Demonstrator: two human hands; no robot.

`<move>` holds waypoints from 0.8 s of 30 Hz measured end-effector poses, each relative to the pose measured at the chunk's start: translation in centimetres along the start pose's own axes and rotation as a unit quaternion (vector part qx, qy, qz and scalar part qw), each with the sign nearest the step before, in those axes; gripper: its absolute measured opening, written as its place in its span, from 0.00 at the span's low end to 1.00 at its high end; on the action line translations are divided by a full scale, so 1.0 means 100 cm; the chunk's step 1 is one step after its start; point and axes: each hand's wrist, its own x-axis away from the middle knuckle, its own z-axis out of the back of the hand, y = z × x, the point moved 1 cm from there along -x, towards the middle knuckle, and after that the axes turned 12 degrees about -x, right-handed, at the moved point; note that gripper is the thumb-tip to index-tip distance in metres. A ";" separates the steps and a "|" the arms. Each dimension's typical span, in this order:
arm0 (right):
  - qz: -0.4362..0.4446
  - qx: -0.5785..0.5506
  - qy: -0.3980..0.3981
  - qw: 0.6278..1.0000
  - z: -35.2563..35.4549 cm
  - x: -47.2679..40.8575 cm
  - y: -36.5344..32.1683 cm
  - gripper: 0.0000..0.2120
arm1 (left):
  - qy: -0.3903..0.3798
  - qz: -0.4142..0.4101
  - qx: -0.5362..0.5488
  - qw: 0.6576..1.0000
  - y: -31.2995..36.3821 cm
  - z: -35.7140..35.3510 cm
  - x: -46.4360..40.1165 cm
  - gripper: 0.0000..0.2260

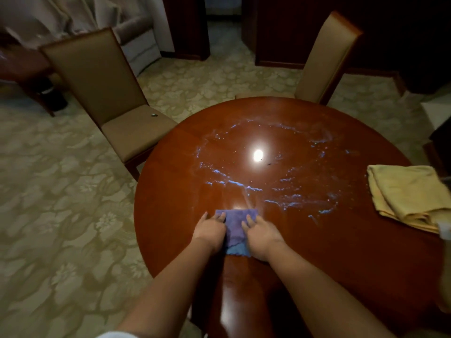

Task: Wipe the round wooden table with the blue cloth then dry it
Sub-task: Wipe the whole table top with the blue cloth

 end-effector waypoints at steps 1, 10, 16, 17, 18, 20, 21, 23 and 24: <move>0.005 0.003 -0.001 1.000 -0.003 0.012 0.003 0.29 | -0.001 0.002 0.002 1.000 0.010 -0.001 0.007 0.20; -0.001 -0.031 0.006 0.999 -0.023 0.083 0.040 0.26 | -0.018 0.005 -0.024 1.000 0.084 0.012 0.027 0.21; -0.020 -0.034 -0.006 0.999 -0.017 0.074 0.046 0.25 | -0.038 -0.005 -0.035 0.999 0.083 0.026 0.005 0.23; -0.031 -0.037 -0.002 0.999 -0.014 0.068 0.048 0.25 | -0.035 -0.008 -0.030 0.999 0.080 0.027 0.000 0.22; -0.041 -0.040 0.000 0.998 -0.009 0.063 0.050 0.25 | -0.031 -0.012 -0.025 0.999 0.078 0.029 -0.005 0.22; -0.051 -0.041 -0.003 0.998 -0.001 0.053 0.052 0.24 | -0.028 -0.024 -0.020 0.999 0.072 0.032 -0.019 0.21; -0.055 -0.042 -0.006 0.998 0.003 0.048 0.054 0.24 | -0.026 -0.030 -0.017 0.999 0.068 0.034 -0.027 0.20; -0.071 -0.051 -0.010 0.996 0.010 0.035 0.059 0.24 | -0.015 -0.037 -0.009 0.999 0.061 0.037 -0.043 0.20; -0.082 -0.059 -0.009 0.995 0.013 0.026 0.062 0.24 | -0.009 -0.041 -0.006 0.999 0.056 0.039 -0.052 0.20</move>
